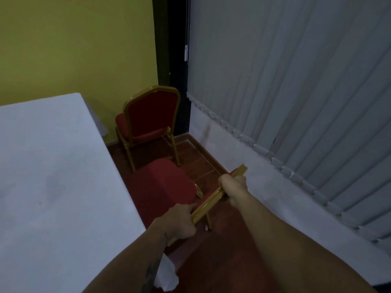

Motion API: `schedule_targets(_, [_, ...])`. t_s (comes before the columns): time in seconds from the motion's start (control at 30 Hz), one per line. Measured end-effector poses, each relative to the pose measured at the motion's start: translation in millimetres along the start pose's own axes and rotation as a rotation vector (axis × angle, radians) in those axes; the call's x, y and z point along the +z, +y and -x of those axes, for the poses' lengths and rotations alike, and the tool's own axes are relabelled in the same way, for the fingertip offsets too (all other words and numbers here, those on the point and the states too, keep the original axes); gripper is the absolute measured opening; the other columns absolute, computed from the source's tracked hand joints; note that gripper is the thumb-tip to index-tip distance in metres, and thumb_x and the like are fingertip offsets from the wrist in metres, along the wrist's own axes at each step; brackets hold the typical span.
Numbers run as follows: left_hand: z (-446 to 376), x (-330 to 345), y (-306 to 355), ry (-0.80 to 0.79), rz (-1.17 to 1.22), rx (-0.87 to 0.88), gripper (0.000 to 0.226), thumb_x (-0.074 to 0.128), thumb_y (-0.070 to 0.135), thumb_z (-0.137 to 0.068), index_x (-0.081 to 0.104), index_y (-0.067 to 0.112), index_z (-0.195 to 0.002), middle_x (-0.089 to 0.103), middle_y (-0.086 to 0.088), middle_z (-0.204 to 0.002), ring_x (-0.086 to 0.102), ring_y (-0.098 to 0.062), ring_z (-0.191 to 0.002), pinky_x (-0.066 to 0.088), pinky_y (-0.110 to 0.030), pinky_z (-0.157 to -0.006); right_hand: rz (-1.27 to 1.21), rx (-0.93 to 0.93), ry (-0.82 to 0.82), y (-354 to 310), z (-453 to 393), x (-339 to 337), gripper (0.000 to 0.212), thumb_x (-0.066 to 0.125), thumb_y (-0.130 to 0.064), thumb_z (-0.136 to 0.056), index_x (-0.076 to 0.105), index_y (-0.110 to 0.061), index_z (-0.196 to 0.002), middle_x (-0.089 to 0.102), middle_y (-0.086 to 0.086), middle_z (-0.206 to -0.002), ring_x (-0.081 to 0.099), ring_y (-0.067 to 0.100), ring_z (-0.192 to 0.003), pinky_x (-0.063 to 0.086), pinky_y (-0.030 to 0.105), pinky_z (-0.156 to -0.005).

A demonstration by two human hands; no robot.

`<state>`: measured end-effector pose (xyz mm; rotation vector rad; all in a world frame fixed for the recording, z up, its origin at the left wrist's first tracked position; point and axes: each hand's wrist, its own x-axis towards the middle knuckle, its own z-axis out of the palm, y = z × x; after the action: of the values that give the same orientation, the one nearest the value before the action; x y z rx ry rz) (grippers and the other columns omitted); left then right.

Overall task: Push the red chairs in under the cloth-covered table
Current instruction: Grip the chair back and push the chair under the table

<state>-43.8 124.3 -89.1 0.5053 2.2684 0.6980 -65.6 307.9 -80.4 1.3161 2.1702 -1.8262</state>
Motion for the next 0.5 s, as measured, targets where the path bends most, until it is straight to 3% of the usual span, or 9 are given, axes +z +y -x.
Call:
schedule_targets(0.07, [-5, -8, -3, -0.01, 0.004, 0.007, 0.071, 0.07, 0.035, -0.075, 0.049, 0.028, -0.143, 0.056, 0.009, -0.09, 0.063, -0.018, -0.086, 0.05, -0.027, -0.069, 0.004, -0.013, -0.001, -5, -4, 5, 0.085, 0.062, -0.017, -0.07, 0.035, 0.0, -0.15, 0.064, 0.016, -0.119, 0.066, 0.034, -0.104, 0.06, 0.048, -0.091])
schedule_targets(0.13, [-11, -16, -9, 0.006, -0.002, -0.005, 0.066, 0.069, 0.027, -0.081, 0.048, 0.03, -0.143, 0.056, 0.01, -0.09, 0.062, -0.018, -0.086, 0.05, -0.028, -0.07, 0.024, -0.031, -0.013, -12, -9, 13, 0.09, 0.062, -0.016, -0.075, 0.022, -0.002, -0.156, 0.061, 0.015, -0.122, 0.065, 0.034, -0.108, 0.058, 0.052, -0.095])
schedule_targets(0.2, [-16, -22, -18, 0.025, -0.007, -0.044, 0.071, 0.066, 0.022, -0.081, 0.042, 0.031, -0.147, 0.06, 0.002, -0.1, 0.063, -0.022, -0.091, 0.053, -0.03, -0.074, 0.026, -0.042, -0.049, -21, -8, 21, 0.096, 0.061, -0.015, -0.074, 0.015, -0.003, -0.158, 0.058, 0.014, -0.123, 0.064, 0.034, -0.11, 0.058, 0.054, -0.096])
schedule_targets(0.37, [-33, -32, -21, 0.056, 0.017, -0.136, 0.079, 0.062, 0.019, -0.083, 0.029, 0.032, -0.154, 0.056, -0.011, -0.132, 0.06, -0.031, -0.114, 0.051, -0.035, -0.087, 0.061, -0.073, -0.108, -36, -32, 36, 0.095, 0.061, -0.012, -0.072, 0.015, 0.001, -0.154, 0.058, 0.014, -0.112, 0.065, 0.036, -0.108, 0.058, 0.054, -0.095])
schedule_targets(0.5, [-58, -35, -5, 0.103, 0.072, -0.192, 0.078, 0.059, 0.017, -0.084, 0.027, 0.032, -0.154, 0.054, -0.01, -0.139, 0.057, -0.03, -0.122, 0.049, -0.038, -0.098, 0.094, -0.131, -0.205, -56, -76, 38, 0.088, 0.063, -0.013, -0.069, 0.027, 0.002, -0.148, 0.057, 0.009, -0.098, 0.066, 0.031, -0.095, 0.06, 0.05, -0.091])
